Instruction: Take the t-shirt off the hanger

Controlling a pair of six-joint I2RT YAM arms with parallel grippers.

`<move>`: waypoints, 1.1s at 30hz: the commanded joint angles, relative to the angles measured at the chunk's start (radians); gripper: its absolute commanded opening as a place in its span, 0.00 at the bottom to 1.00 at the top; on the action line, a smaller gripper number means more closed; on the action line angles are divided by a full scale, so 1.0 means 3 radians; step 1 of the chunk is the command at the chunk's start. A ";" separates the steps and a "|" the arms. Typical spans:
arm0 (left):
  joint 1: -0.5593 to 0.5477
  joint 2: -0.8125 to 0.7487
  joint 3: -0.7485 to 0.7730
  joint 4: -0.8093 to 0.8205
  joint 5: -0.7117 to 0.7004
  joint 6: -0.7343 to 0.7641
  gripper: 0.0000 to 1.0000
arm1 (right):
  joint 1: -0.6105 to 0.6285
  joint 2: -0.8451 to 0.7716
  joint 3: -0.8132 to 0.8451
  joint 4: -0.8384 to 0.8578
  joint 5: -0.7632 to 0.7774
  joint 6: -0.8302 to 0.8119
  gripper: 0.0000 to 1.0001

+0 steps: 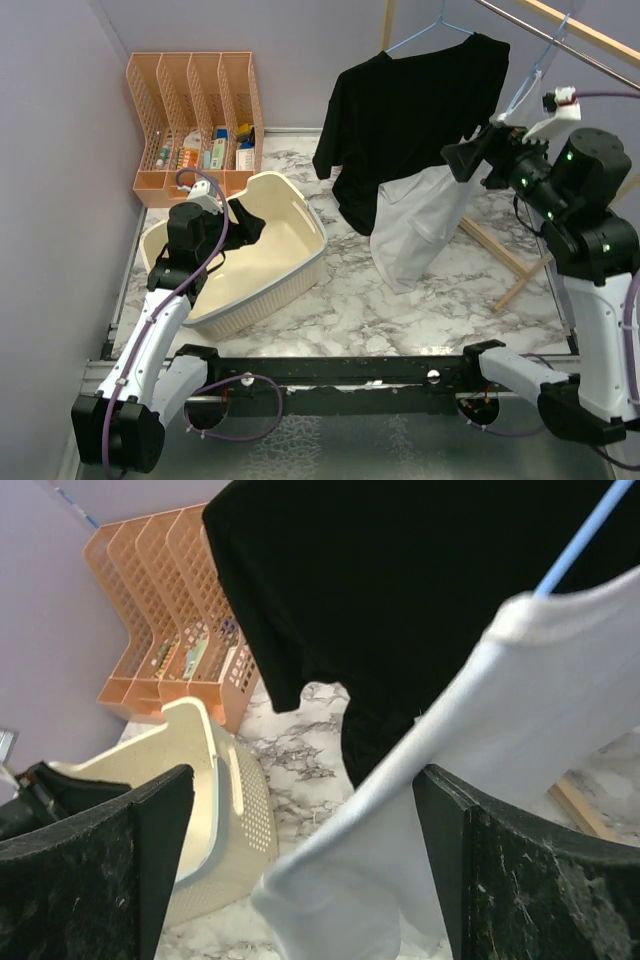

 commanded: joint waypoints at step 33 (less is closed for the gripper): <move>0.0043 -0.0028 -0.0041 0.0134 0.0212 -0.0080 0.68 | -0.0022 0.0490 0.0538 -0.0309 0.2168 -0.0049 0.01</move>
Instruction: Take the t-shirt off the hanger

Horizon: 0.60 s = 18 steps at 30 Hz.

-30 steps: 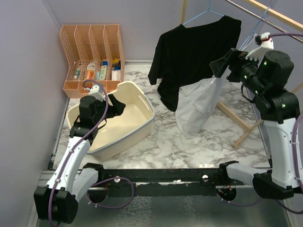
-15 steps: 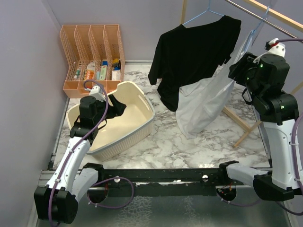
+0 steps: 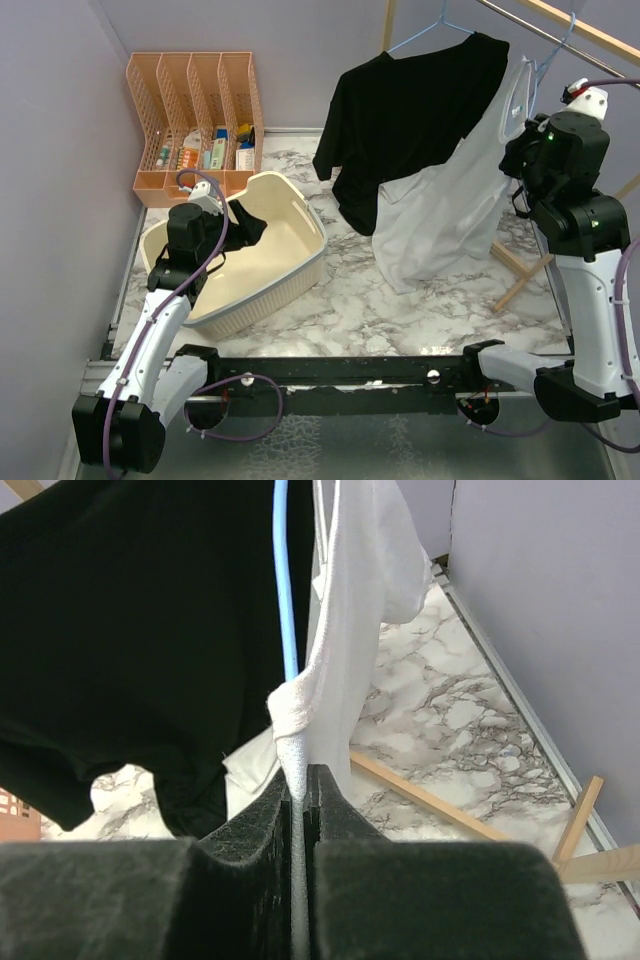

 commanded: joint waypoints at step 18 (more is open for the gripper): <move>0.0026 -0.0078 -0.0002 0.0117 0.0098 0.0003 0.64 | -0.0017 -0.0035 0.0505 0.0567 0.0028 -0.0555 0.01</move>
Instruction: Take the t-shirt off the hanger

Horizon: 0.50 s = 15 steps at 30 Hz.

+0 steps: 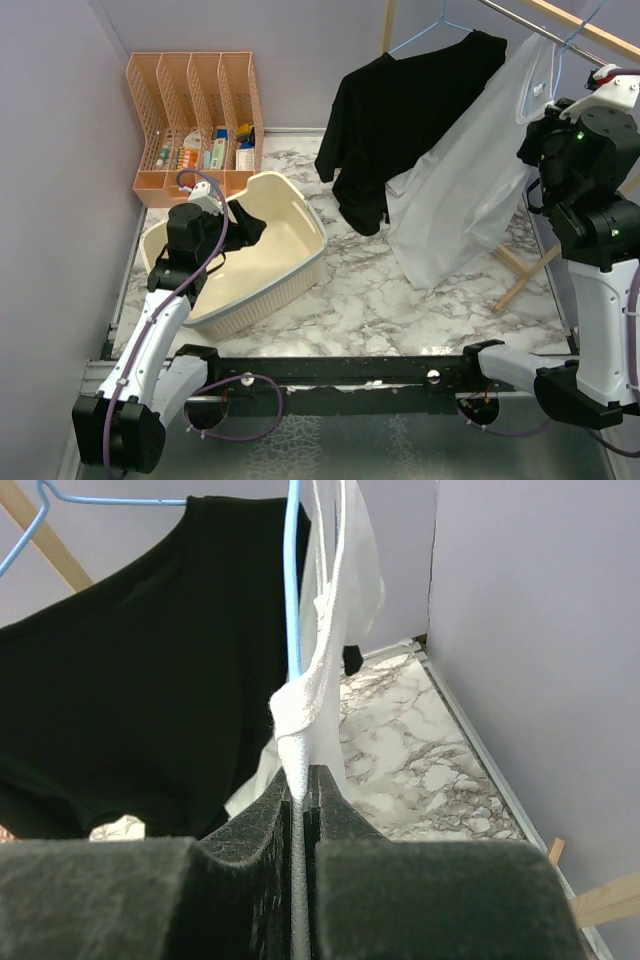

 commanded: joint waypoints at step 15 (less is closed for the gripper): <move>0.0029 0.0028 0.0248 0.0598 0.0627 0.0255 0.71 | -0.0019 -0.0561 0.0108 -0.0547 -0.1506 -0.0050 0.01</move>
